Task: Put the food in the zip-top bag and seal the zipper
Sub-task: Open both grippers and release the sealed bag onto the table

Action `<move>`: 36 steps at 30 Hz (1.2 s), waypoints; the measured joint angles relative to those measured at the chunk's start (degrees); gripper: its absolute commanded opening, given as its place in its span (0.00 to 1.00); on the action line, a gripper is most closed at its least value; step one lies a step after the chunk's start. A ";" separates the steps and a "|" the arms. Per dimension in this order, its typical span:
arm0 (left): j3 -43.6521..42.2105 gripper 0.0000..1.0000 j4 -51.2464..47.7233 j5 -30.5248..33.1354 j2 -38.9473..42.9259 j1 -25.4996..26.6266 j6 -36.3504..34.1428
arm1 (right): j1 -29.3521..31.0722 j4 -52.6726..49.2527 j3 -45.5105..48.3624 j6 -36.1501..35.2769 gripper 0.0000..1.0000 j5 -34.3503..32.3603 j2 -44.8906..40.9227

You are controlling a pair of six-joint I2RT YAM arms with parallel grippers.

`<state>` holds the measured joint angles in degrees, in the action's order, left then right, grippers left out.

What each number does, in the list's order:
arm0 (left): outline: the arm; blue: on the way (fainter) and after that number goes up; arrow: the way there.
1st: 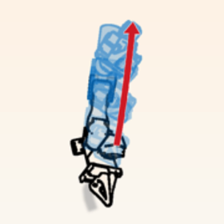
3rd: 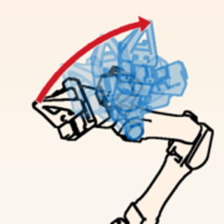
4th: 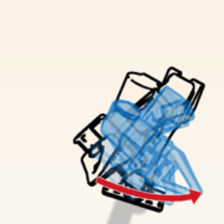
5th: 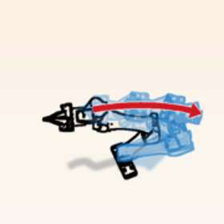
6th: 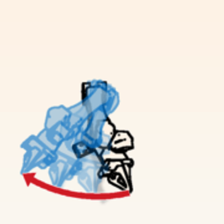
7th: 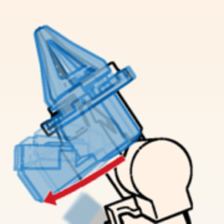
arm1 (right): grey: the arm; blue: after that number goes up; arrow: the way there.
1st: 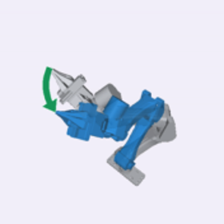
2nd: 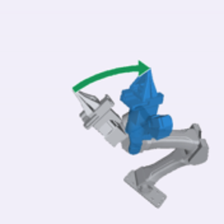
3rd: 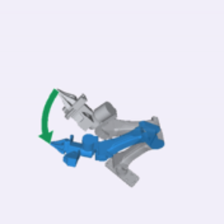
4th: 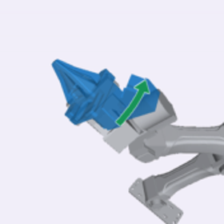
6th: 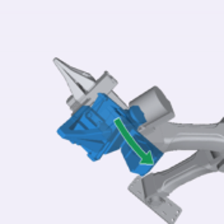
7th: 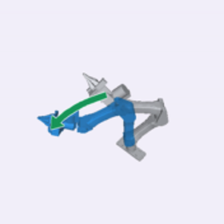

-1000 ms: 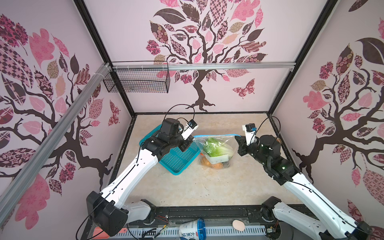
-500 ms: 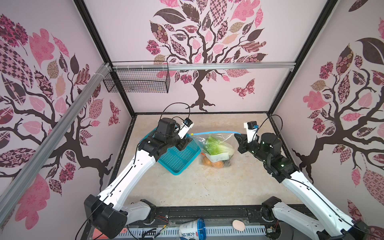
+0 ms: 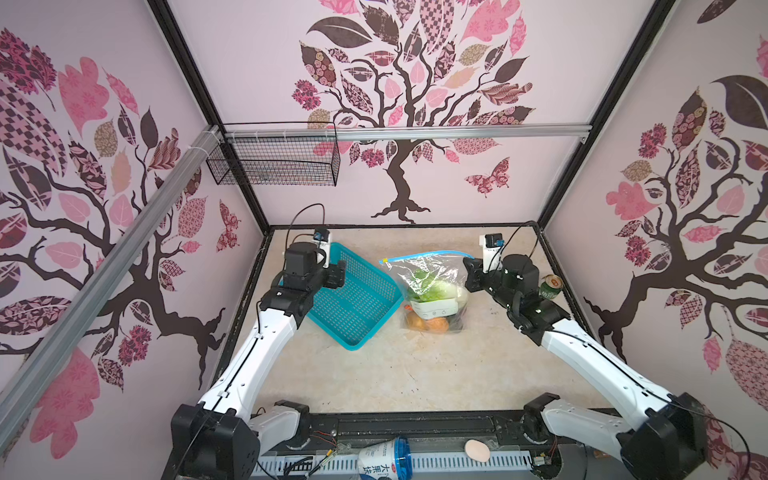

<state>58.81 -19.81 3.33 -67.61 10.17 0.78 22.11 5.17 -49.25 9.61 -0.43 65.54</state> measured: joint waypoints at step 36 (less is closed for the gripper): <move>-9.57 0.98 0.09 22.29 -0.44 -17.16 26.73 | -16.94 7.10 -4.85 3.10 1.00 -5.84 18.36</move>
<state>49.23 -19.73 25.63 -68.05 -6.98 27.51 5.17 12.27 -54.11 12.71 -6.26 83.90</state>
